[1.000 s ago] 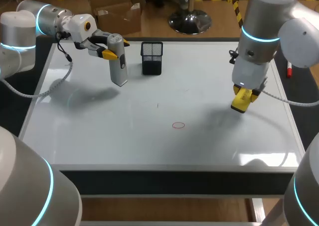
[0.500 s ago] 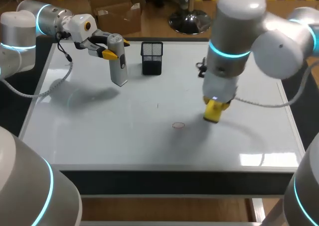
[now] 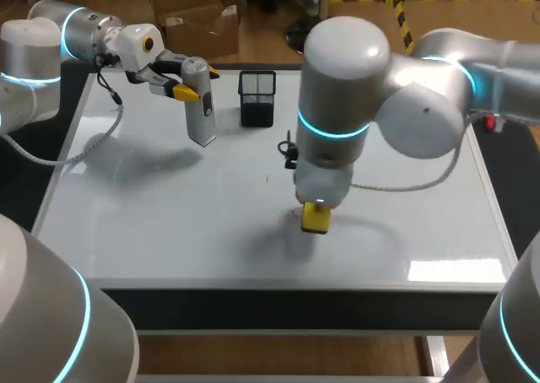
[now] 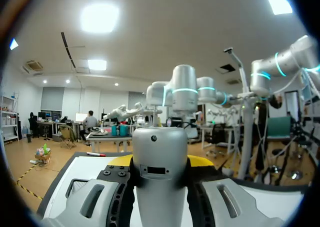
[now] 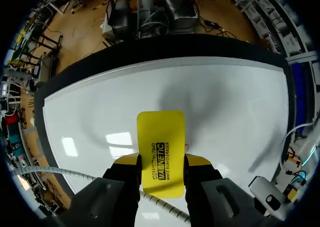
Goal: Pick up the inspection probe, press it on each red-marked spot on the whiteboard one by one, put down the probe, pick up the eraser, and wipe off all the red marks.
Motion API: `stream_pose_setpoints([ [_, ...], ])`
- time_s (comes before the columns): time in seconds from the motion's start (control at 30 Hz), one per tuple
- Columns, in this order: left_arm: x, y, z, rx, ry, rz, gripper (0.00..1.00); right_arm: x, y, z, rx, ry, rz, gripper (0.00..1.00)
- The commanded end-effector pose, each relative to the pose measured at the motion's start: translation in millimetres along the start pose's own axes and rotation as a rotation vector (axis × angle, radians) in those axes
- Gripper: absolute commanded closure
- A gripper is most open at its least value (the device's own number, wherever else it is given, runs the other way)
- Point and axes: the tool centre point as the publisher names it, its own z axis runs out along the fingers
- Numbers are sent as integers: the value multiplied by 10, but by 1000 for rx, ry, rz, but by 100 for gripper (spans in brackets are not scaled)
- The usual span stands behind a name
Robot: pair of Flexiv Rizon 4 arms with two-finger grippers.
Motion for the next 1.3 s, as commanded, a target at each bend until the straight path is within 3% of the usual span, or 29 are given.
stream_pose_setpoints([
  [0.03, -5, -14, -4, -2, 3, -1, 100, -222, 15, 68, -9, 40, -30, 100],
  [0.33, -5, -14, -4, -2, 3, -1, 100, -388, 2, 227, -39, 39, -90, 100],
  [0.67, -5, -14, -4, -2, 3, -1, 100, -432, -56, 297, -47, 38, -113, 100],
  [1.3, -5, -14, -4, -2, 3, -1, 100, -253, -108, 494, -100, 31, -84, 100],
])
